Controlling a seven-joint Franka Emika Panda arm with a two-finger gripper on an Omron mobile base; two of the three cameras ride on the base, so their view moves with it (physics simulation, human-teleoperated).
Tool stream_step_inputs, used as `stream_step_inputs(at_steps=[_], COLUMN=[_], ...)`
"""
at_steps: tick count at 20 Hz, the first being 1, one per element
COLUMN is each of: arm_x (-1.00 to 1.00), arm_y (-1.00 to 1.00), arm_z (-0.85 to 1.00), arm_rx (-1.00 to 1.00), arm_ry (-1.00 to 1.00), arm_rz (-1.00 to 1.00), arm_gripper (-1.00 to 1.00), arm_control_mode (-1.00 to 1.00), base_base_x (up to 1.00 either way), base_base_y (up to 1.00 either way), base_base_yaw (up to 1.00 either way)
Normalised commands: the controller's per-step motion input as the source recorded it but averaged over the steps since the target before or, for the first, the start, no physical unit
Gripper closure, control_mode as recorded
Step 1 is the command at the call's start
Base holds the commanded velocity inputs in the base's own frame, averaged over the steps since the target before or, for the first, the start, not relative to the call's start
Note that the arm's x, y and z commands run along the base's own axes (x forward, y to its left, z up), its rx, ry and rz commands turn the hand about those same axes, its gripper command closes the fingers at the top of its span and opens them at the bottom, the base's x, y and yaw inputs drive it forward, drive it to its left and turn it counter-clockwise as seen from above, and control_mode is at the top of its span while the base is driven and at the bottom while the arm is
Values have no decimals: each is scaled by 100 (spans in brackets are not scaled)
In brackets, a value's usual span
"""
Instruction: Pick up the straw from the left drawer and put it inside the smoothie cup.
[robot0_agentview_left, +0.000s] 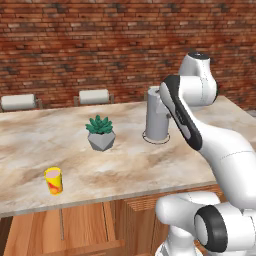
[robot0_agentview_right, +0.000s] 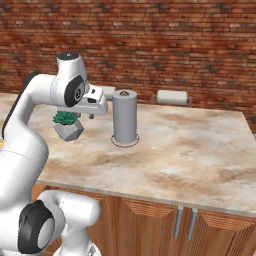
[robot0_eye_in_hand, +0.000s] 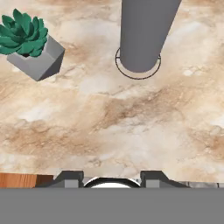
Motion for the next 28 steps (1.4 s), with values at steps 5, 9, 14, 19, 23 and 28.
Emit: stream_step_inputs(at_steps=[5,9,14,19,23,28], arm_x=[-40,-83,-65,-12,0,-4], arm_y=[43,85,62,13,0,0], arm_z=[-8,-52,-67,-31,0,0], arm_rx=[-9,-13,-9,-6,0,0], arm_ry=[-1,0,0,0,0,0], arm_rz=[10,27,24,10,0,4], arm_gripper=[-100,-100,-100,-100,-100,-100], arm_control_mode=[-100,-100,-100,-100,-100,-100], base_base_x=[0,0,0,0,0,0], base_base_y=[0,0,0,0,0,0], base_base_yaw=[0,0,0,0,0,0])
